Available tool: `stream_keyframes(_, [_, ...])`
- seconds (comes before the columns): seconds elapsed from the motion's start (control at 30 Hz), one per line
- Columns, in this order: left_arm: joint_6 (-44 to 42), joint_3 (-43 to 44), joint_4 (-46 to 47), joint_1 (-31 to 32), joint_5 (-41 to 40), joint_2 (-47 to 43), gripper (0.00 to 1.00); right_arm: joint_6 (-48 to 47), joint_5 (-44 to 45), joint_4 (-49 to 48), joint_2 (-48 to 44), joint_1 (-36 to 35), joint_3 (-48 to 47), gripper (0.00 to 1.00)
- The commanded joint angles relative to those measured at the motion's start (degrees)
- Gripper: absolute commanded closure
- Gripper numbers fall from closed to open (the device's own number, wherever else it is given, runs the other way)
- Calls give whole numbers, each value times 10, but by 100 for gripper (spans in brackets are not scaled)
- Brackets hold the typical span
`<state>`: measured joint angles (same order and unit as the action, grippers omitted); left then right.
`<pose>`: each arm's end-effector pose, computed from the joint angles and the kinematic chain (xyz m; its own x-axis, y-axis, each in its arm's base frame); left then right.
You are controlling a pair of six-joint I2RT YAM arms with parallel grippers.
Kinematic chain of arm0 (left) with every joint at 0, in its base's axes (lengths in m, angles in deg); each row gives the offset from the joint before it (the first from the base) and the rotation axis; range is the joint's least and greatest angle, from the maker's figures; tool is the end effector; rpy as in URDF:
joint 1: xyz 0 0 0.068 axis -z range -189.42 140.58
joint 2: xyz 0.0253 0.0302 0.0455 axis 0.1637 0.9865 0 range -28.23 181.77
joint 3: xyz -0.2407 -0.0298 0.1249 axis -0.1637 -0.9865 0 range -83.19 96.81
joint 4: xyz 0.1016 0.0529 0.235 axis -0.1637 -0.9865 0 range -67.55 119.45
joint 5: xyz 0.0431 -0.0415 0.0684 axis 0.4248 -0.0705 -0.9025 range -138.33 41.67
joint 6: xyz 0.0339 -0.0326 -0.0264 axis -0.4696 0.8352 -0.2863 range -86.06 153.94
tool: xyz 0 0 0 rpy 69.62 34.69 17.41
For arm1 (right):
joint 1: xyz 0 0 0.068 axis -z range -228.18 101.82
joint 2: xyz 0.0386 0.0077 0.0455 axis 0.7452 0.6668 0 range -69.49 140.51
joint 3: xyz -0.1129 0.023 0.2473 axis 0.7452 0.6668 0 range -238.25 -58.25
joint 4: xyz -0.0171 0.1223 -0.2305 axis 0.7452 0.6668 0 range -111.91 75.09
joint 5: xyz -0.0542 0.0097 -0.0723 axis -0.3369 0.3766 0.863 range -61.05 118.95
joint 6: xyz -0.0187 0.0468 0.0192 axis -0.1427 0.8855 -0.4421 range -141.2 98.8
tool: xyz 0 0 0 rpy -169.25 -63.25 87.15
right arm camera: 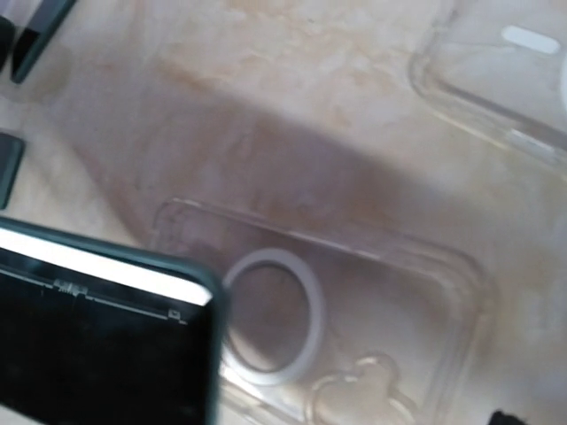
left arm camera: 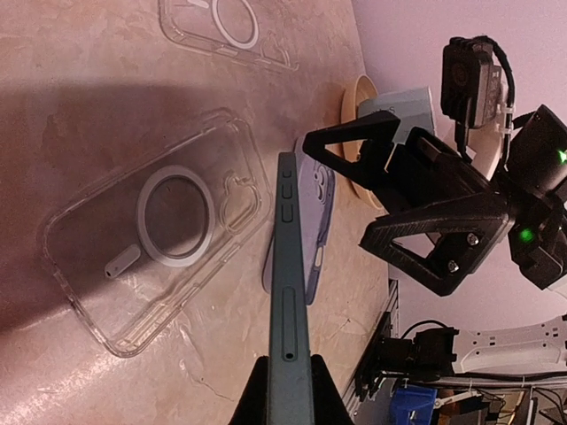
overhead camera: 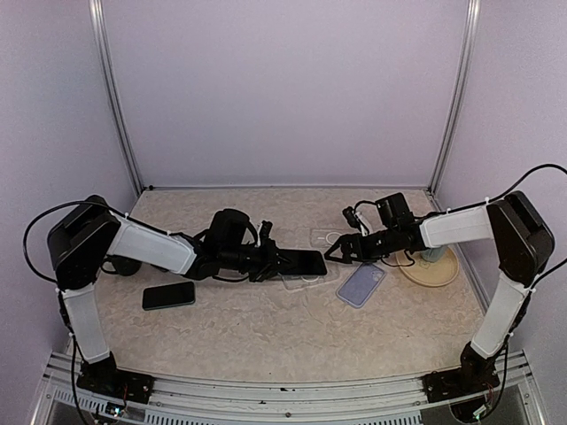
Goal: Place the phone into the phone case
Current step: Install the phone on the phone case.
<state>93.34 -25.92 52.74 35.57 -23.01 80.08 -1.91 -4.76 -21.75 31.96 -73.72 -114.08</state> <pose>0.2704 -0.2918 0.1619 -0.9481 -0.1523 -0.2791 0.1781 0.4726 -0.8631 0.3154 0.1726 0.1648 -0.8442 -0.0988 -0.5269 -0.4546 0.6529 0.6059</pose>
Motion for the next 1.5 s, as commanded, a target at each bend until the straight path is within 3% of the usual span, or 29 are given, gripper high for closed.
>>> stream_keyframes(0.0, [3,30,16,0,17,13,100,20,-32,-36,6,7,9,0])
stream_keyframes(1.47, [68,98,42,-22,57,116,100,34,-71,-79,66,6,18,0])
